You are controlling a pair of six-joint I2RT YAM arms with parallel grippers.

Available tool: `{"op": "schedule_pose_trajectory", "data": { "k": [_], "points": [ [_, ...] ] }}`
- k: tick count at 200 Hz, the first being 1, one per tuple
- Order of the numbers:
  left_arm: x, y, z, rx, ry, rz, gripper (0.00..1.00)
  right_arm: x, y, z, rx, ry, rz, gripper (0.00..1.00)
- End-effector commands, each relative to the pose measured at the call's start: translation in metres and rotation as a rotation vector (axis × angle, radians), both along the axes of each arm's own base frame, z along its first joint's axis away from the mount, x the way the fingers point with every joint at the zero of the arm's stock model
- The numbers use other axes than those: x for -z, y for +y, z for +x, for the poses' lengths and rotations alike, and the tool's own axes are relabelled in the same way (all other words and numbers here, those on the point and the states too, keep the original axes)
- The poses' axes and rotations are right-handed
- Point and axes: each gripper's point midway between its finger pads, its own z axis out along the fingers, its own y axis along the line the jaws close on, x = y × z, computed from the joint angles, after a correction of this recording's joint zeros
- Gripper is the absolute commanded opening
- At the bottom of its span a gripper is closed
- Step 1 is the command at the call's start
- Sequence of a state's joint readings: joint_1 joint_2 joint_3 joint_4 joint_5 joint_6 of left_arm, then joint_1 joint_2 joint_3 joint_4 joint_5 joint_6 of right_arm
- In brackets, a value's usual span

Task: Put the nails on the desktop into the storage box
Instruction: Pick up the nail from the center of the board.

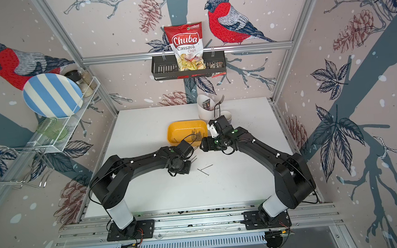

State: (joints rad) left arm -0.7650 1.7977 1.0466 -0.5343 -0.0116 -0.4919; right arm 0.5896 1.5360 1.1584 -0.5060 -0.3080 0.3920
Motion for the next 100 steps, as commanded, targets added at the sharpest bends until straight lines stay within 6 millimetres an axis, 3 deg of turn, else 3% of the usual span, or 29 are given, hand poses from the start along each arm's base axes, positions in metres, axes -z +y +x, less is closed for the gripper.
{"op": "schedule_pose_trajectory", "data": {
  "k": [1,71,100],
  "points": [
    [0.013,0.051,-0.033,0.006,0.118,0.2,0.0,-0.004,0.003,0.004,-0.007,-0.022,0.01,0.8],
    [-0.036,0.068,0.0,-0.101,-0.003,0.089,0.0,-0.001,0.007,0.004,-0.015,-0.013,0.012,0.8],
    [-0.057,0.066,0.015,-0.12,-0.057,0.023,0.0,-0.001,0.007,0.004,-0.013,-0.015,0.012,0.8]
  ]
}}
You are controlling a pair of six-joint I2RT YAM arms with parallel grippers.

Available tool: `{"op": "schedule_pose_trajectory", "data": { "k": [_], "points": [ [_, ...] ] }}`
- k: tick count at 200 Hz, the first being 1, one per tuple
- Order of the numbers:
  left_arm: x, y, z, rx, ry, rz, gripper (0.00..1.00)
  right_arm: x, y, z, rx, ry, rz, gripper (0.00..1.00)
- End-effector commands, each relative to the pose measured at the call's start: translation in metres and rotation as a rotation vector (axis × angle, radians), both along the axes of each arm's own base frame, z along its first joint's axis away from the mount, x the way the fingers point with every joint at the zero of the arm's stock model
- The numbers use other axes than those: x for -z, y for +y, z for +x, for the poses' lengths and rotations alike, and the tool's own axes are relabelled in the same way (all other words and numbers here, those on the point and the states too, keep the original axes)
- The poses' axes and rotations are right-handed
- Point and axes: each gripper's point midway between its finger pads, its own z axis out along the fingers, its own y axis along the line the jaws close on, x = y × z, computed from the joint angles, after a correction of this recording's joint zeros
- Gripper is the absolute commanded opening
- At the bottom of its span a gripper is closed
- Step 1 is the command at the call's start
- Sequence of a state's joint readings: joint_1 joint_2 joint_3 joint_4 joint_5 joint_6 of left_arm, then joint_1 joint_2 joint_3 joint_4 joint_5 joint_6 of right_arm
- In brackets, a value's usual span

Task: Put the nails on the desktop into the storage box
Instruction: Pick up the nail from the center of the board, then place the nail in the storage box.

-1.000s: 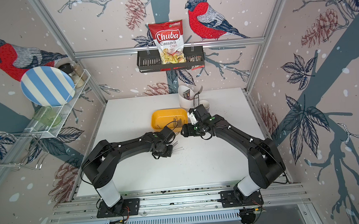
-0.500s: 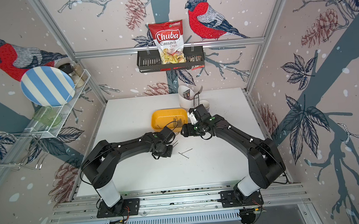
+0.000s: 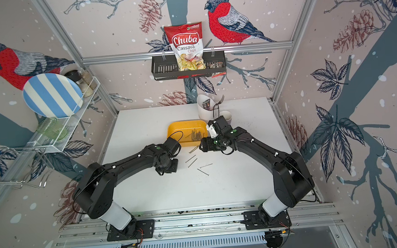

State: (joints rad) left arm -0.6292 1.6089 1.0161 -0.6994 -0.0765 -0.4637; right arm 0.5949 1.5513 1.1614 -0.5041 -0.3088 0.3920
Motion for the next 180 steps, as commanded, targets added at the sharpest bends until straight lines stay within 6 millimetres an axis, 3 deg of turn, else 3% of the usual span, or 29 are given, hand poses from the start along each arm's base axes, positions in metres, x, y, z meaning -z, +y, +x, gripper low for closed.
{"op": "schedule_pose_trajectory", "data": {
  "k": [1,49,95,135,180],
  "points": [
    [-0.014,0.0,0.007,0.001,-0.024,-0.037,0.0,-0.006,0.005,0.004,-0.008,-0.024,0.018,0.8],
    [-0.055,-0.012,0.034,-0.009,-0.119,-0.135,0.0,-0.007,0.005,0.004,-0.004,-0.025,0.018,0.8],
    [-0.09,-0.036,0.08,0.031,-0.199,-0.183,0.0,-0.012,0.002,0.004,0.004,-0.036,0.014,0.8],
    [-0.085,-0.07,0.128,0.085,-0.206,-0.199,0.0,-0.036,-0.007,0.007,0.03,-0.086,0.014,0.8],
    [-0.047,-0.102,0.166,0.134,-0.154,-0.204,0.0,-0.052,-0.026,0.009,0.073,-0.121,0.008,0.8]
  ]
}}
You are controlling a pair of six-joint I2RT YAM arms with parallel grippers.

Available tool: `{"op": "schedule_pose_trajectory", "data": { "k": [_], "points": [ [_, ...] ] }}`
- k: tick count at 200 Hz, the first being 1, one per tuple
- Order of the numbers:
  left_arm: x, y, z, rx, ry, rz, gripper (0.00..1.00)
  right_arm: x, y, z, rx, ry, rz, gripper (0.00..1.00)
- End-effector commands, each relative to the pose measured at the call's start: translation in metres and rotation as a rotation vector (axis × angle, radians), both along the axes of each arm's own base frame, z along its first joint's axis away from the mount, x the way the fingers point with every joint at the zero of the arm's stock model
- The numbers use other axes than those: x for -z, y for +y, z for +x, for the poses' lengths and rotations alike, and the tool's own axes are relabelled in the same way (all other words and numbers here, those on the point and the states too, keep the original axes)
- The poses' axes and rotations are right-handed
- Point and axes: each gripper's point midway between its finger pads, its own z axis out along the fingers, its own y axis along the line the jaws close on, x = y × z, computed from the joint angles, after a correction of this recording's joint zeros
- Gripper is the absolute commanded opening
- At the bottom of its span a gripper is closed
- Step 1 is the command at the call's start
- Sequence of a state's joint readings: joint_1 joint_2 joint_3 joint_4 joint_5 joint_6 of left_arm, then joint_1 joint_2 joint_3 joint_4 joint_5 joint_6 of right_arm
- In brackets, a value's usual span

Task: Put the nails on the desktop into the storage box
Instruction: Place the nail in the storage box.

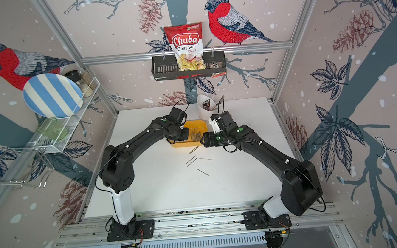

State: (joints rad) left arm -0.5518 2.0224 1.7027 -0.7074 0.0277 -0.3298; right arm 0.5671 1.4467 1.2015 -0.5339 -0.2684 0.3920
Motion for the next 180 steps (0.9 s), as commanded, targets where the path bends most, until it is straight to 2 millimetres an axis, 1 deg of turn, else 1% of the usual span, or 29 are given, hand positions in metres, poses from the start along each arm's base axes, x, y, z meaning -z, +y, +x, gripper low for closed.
{"op": "schedule_pose_trajectory", "data": {
  "k": [1,27,54,71,105,115,118,148,166,180],
  "points": [
    [0.014,-0.013,0.009,0.055,0.027,-0.007,0.0,-0.003,-0.012,-0.001,0.024,-0.006,-0.027,0.8],
    [0.033,-0.024,0.018,0.075,0.058,-0.01,0.0,-0.004,-0.02,0.0,0.042,-0.005,-0.032,0.8],
    [0.048,-0.027,0.021,0.088,0.088,-0.006,0.0,-0.003,-0.022,0.002,0.046,-0.001,-0.035,0.8],
    [0.052,-0.029,0.02,0.09,0.099,-0.008,0.0,0.003,-0.022,0.001,0.042,0.013,-0.042,0.8],
    [0.052,-0.029,0.015,0.091,0.112,-0.025,0.0,0.018,-0.02,-0.001,0.032,0.048,-0.054,0.8],
    [0.05,-0.028,0.013,0.087,0.112,-0.031,0.14,0.019,-0.02,0.0,0.031,0.05,-0.052,0.8],
    [0.049,-0.028,0.012,0.085,0.113,-0.032,0.17,0.02,-0.019,-0.001,0.03,0.052,-0.051,0.8],
    [0.031,-0.026,0.006,0.068,0.083,-0.066,0.27,0.029,-0.02,-0.004,0.016,0.068,-0.059,0.8],
    [0.017,-0.024,0.002,0.057,0.066,-0.088,0.35,0.041,-0.021,-0.01,0.001,0.099,-0.077,0.8],
    [0.005,-0.021,-0.002,0.052,0.053,-0.099,0.39,0.051,-0.02,-0.017,-0.017,0.12,-0.11,0.8]
  ]
}}
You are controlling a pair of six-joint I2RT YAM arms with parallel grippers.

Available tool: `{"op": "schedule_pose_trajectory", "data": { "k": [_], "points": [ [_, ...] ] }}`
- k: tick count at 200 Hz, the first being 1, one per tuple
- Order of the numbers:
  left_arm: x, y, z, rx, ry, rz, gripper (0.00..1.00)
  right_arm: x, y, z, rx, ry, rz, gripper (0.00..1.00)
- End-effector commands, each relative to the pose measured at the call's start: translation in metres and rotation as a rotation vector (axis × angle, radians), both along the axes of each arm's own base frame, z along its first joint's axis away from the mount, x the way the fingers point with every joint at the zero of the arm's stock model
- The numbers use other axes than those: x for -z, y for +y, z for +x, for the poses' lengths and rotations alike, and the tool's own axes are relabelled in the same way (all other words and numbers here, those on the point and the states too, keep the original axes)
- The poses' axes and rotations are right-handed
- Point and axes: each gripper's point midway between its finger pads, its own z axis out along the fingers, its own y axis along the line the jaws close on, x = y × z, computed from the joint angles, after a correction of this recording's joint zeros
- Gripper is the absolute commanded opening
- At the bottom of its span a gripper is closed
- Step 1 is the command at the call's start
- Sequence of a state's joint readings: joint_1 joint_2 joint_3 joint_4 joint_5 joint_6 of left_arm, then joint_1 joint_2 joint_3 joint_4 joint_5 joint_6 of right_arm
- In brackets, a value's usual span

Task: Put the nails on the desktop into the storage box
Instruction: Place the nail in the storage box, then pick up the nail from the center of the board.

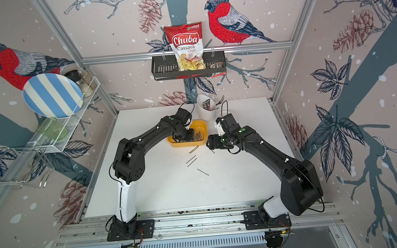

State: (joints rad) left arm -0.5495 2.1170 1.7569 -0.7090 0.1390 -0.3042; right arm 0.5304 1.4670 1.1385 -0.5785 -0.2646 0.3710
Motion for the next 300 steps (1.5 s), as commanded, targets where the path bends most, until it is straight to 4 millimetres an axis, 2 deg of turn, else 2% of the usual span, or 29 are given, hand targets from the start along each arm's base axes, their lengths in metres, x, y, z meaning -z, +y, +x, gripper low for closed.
{"op": "schedule_pose_trajectory", "data": {
  "k": [1,30,66,108,148,166,169,179,259,300],
  "points": [
    [-0.021,0.0,-0.002,-0.019,-0.028,-0.044,0.39,0.013,0.002,-0.01,-0.042,0.027,-0.034,0.8],
    [-0.047,0.011,-0.017,-0.038,-0.069,-0.064,0.45,0.034,0.015,-0.03,-0.141,0.052,-0.139,0.79],
    [-0.062,0.036,-0.05,-0.069,-0.092,-0.071,0.52,0.063,0.039,-0.06,-0.299,0.077,-0.266,0.78],
    [-0.062,0.072,-0.091,-0.158,-0.096,-0.11,0.56,0.093,0.052,-0.082,-0.418,0.069,-0.43,0.73],
    [-0.055,0.088,-0.12,-0.208,-0.088,-0.144,0.58,0.114,0.049,-0.091,-0.448,0.08,-0.512,0.69],
    [-0.058,0.091,-0.124,-0.22,-0.097,-0.159,0.58,0.119,0.048,-0.092,-0.448,0.086,-0.517,0.67],
    [-0.052,0.093,-0.128,-0.22,-0.085,-0.15,0.58,0.119,0.047,-0.091,-0.447,0.085,-0.518,0.67],
    [-0.05,0.094,-0.13,-0.226,-0.083,-0.151,0.59,0.122,0.047,-0.091,-0.446,0.086,-0.524,0.65],
    [-0.045,0.091,-0.134,-0.223,-0.063,-0.174,0.6,0.141,0.046,-0.097,-0.446,0.118,-0.53,0.49],
    [-0.041,0.092,-0.137,-0.225,-0.052,-0.175,0.61,0.149,0.048,-0.098,-0.455,0.129,-0.535,0.46]
  ]
}}
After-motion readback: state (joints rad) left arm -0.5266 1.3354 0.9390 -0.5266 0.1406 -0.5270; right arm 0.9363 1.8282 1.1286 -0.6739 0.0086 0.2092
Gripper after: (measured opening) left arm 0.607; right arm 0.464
